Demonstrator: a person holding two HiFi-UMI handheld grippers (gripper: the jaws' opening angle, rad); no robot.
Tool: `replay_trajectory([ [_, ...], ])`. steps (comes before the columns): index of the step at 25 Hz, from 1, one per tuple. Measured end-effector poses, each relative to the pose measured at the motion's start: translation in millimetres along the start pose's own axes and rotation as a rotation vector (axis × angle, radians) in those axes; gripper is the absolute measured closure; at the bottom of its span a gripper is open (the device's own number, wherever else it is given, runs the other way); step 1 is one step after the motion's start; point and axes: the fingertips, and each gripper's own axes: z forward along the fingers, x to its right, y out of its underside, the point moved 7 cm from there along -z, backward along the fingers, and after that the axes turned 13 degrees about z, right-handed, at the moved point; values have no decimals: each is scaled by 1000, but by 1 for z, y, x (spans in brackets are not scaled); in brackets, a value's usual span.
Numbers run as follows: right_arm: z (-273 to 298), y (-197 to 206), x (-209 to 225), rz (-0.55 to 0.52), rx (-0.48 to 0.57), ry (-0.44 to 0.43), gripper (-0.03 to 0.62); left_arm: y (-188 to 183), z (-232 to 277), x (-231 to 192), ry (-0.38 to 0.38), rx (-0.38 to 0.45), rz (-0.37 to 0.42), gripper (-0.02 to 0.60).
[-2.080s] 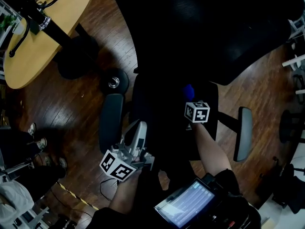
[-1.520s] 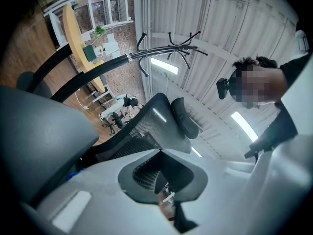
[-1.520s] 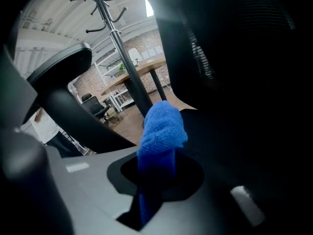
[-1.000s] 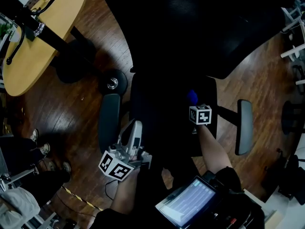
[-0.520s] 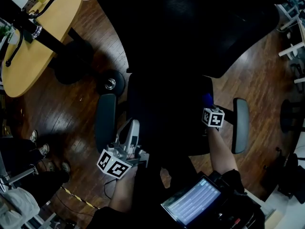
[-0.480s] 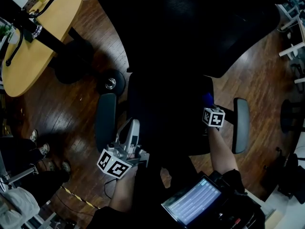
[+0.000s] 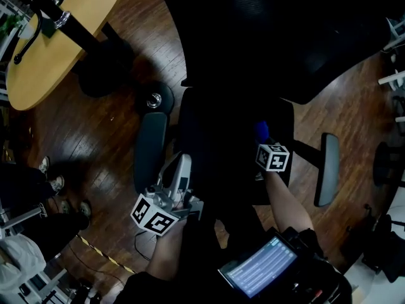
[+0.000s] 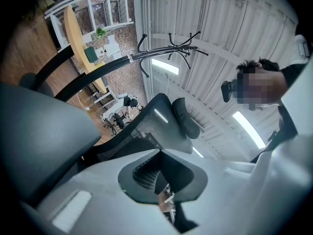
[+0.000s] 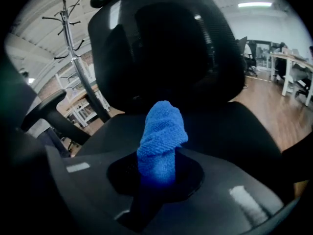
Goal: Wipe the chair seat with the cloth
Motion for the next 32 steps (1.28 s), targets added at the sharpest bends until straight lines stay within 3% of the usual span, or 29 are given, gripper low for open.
replay_trajectory([
  [4, 43, 35, -106, -39, -93, -216, 540, -3, -5, -1, -8, 6, 6, 589],
  [7, 63, 67, -168, -79, -174, -325, 540, -2, -10, -2, -17, 6, 7, 589],
  [11, 76, 90, -198, -181, -223, -321, 540, 1, -15, -4, -27, 3, -5, 589],
  [14, 76, 91, -194, -172, -218, -329, 540, 4, -19, -7, -28, -7, -7, 589],
  [17, 72, 86, -176, -142, -207, -296, 540, 4, -19, -11, -27, -12, -8, 589],
  [21, 55, 74, -122, -117, -181, -189, 540, 5, -16, -12, -16, -28, 1, 589],
  [27, -8, 40, -1, -76, -114, 62, 540, 7, -13, -12, -16, -58, 12, 589],
  [32, -65, 11, 85, 43, -10, 231, 540, 7, -11, -13, -18, -64, 25, 589],
])
